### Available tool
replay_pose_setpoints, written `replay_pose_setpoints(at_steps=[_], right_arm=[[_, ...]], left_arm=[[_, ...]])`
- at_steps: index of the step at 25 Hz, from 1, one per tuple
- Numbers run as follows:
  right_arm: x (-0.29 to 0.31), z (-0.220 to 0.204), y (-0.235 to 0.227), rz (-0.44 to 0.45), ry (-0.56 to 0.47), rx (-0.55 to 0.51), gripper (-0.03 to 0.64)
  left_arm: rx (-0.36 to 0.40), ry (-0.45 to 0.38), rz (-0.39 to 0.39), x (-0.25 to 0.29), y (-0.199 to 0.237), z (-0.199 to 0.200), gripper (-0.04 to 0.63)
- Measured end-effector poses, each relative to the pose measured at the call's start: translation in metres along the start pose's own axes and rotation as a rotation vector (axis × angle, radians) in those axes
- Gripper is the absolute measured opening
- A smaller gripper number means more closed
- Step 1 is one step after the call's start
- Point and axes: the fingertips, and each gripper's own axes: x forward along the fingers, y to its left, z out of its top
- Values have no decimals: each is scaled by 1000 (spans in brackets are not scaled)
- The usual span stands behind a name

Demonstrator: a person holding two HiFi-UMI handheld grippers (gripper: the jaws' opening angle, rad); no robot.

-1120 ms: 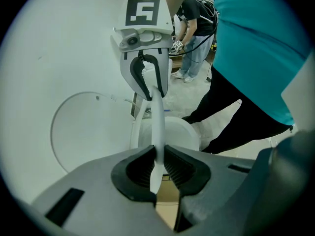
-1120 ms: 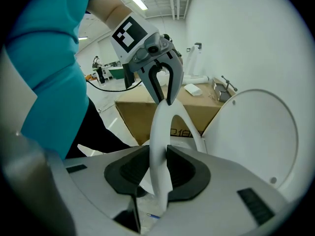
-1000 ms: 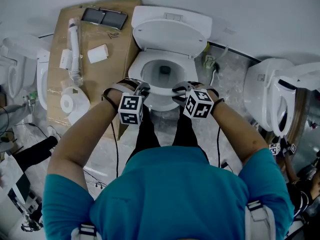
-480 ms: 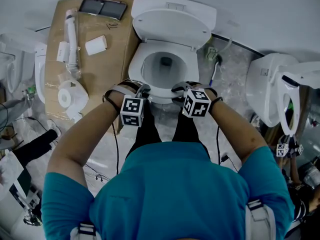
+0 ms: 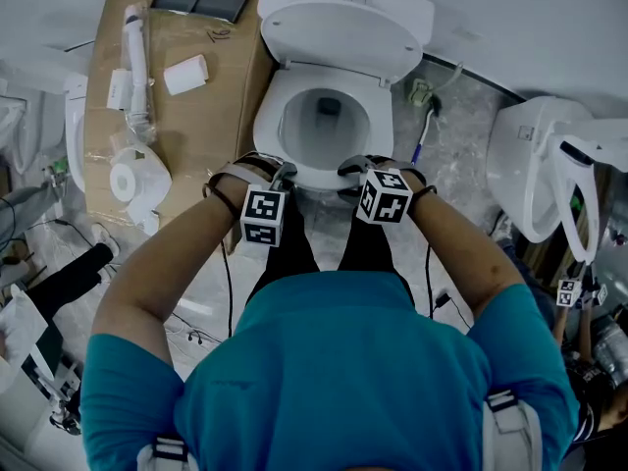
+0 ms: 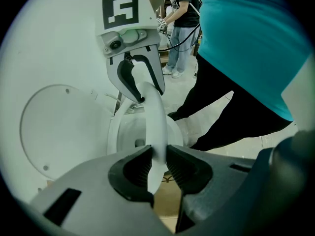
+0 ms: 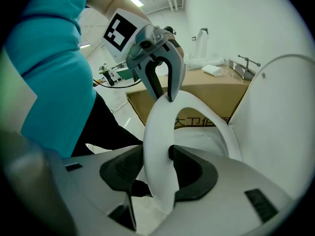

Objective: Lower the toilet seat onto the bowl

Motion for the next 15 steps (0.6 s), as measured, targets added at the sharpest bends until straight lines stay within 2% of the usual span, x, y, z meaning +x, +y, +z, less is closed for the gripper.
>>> replay_pose_setpoints(at_steps=[4,15], right_arm=[[8,-5,-2,38,-6,69,239],[27,-13,2,136,34,81,307]], left_arm=[[5,2,-7,6,-6,-1,84],[14,18,-25,17,-19,-3,86]])
